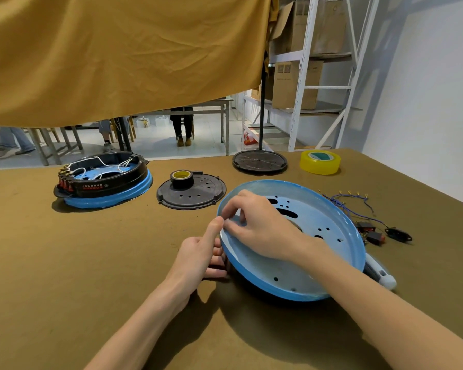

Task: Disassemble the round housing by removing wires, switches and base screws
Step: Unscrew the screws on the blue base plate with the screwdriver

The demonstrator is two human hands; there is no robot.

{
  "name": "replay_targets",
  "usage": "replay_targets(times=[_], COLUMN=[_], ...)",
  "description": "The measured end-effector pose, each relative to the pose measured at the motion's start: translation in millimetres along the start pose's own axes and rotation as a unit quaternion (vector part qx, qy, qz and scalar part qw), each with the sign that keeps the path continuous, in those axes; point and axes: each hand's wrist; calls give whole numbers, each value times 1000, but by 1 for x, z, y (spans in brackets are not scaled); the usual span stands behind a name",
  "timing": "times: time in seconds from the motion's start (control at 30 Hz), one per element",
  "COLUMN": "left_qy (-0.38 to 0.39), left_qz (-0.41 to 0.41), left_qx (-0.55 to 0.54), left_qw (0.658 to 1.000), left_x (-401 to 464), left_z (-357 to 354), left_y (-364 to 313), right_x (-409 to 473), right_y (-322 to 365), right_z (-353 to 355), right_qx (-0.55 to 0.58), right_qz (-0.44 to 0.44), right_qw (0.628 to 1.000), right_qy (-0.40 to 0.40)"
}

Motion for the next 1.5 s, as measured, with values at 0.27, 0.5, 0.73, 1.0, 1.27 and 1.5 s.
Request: replay_targets(times=[0.27,0.5,0.73,1.0,1.27,1.5], left_qy=[-13,-17,-29,-26,-27,-30], left_qz=[-86,-149,-179,-202,-225,-226], left_qx=[-12,4,27,25,26,23], left_qw=[996,989,983,979,974,973], left_x=[-11,-19,-25,-29,-36,-37], left_z=[-6,-8,-9,-10,-12,-12], left_y=[-4,-7,-10,-12,-13,-14], right_x=[-12,-15,-22,-29,-35,-37], right_y=[3,4,7,10,12,14], right_z=[4,6,8,9,10,11], right_qx=[8,25,21,38,23,-9], right_qz=[23,25,20,47,85,80], right_qw=[999,992,987,983,976,977], right_qy=[-47,-120,-157,-176,-198,-200])
Point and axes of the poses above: each hand's wrist, its own x-axis towards the middle knuckle, its own z-axis out of the back of the hand, y = z × x, and after that the axes turned 5 degrees about z, right-handed
